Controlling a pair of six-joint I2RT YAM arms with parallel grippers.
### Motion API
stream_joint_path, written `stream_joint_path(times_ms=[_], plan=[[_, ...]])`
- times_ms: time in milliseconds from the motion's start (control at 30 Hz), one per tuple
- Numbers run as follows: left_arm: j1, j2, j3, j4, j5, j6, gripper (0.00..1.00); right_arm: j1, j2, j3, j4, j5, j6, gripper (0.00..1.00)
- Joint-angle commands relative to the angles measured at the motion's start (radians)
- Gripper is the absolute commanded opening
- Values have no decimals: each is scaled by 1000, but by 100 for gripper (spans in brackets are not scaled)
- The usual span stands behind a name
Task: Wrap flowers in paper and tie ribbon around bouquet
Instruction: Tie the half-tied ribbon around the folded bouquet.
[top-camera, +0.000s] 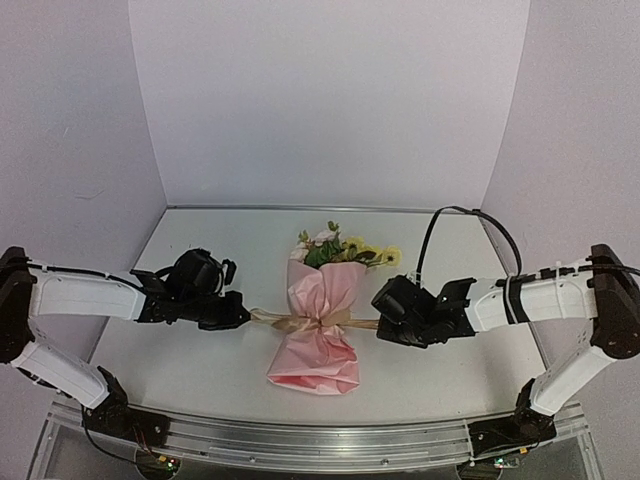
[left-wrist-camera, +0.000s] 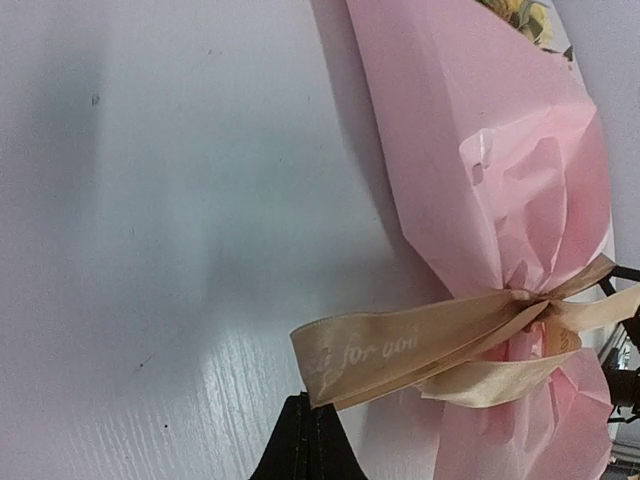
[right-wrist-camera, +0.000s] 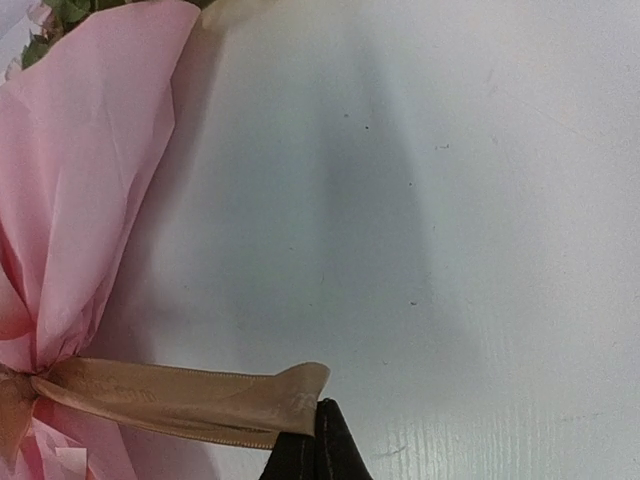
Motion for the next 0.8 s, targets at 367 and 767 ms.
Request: stream_joint_path(times_ms=[367, 767], plan=[[7, 93, -36, 20, -29, -3, 0, -24, 56, -64, -99, 23, 0, 0], [6, -113, 70, -84, 6, 72, 47, -20, -106, -39, -93, -57, -80, 51]])
